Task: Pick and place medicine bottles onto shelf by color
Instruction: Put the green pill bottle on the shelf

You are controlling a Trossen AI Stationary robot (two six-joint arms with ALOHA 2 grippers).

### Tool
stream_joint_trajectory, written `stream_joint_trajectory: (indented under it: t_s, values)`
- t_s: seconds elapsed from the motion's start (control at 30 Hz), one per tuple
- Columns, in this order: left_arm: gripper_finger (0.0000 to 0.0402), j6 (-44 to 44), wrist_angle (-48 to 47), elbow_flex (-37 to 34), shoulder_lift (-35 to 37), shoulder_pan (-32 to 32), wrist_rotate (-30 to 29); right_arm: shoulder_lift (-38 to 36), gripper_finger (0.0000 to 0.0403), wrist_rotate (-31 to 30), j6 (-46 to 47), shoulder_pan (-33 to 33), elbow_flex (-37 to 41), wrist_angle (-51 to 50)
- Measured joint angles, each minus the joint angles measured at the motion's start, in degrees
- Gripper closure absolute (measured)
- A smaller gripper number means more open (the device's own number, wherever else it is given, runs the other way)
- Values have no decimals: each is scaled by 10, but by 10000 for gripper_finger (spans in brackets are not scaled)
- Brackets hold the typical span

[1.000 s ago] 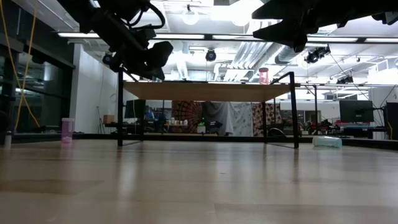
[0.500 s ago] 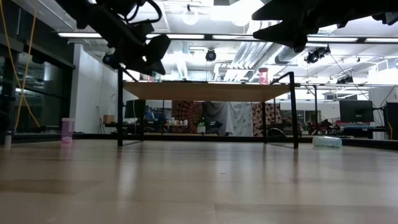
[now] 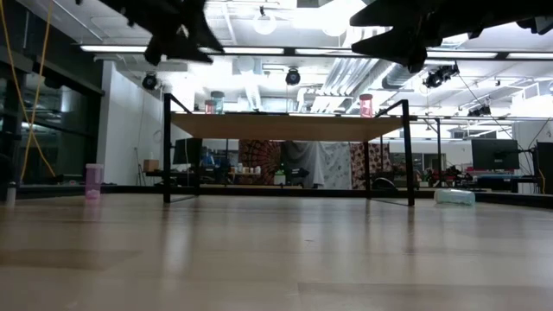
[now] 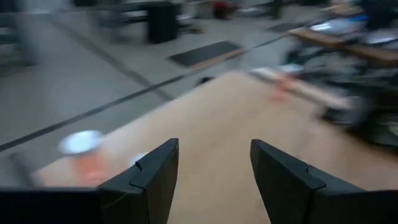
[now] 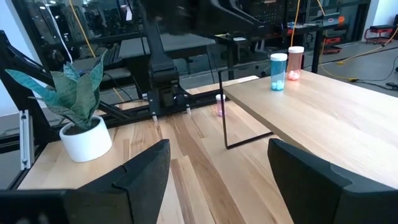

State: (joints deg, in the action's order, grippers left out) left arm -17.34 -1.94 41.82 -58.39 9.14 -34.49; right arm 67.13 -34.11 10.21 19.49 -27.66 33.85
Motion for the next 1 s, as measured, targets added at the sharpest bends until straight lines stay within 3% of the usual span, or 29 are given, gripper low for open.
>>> stream_joint_trajectory:
  t_s: [0.1, 0.17, 0.33, 0.5, 0.73, 1.0]
  values:
    - [211, 18, 0, 0, 34, -39, 56, 0, 141, 0, -2, 0, 0, 9]
    - [211, 32, 7, -4, 51, -75, 62, 0, 141, 0, -2, 0, 0, 12]
    - [211, 72, 76, -67, 92, -175, 19, 0, 141, 0, -2, 0, 0, 23]
    - [212, 95, 225, -172, 111, -245, -1, 0, 141, 0, -2, 0, 0, 36]
    - [212, 136, 422, -288, 112, -279, 12, 0, 141, 0, -2, 0, 0, 38]
    - [212, 135, 449, -298, 124, -279, 35, 0, 141, 0, 20, 0, -3, 63]
